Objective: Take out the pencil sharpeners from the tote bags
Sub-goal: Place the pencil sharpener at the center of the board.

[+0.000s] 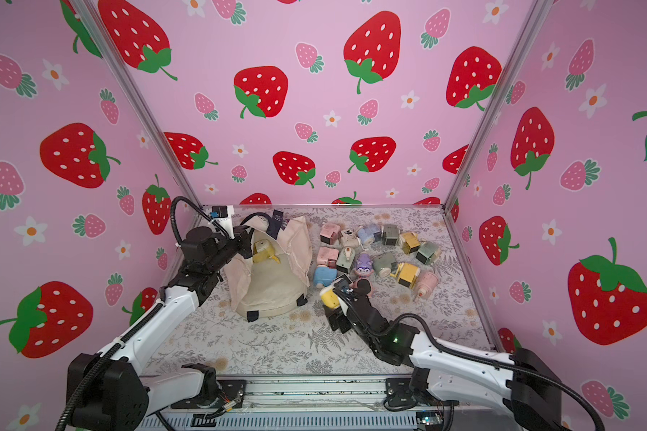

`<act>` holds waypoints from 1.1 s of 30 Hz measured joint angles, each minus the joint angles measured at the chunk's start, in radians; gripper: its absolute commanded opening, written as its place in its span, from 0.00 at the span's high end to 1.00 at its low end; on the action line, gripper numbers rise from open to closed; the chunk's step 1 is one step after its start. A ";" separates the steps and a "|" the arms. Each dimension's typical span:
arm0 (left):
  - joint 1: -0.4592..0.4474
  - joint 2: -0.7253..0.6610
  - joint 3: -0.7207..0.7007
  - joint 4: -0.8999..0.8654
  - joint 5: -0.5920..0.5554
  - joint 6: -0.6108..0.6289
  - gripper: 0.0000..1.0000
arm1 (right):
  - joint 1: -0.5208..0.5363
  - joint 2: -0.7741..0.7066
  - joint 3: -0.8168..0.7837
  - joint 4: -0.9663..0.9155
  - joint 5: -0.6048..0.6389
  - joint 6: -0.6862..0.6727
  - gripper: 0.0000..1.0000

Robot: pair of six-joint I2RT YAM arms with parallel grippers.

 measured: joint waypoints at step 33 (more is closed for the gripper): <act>0.000 0.006 0.000 0.002 0.023 -0.008 1.00 | -0.515 0.477 0.056 -0.130 0.051 0.258 0.03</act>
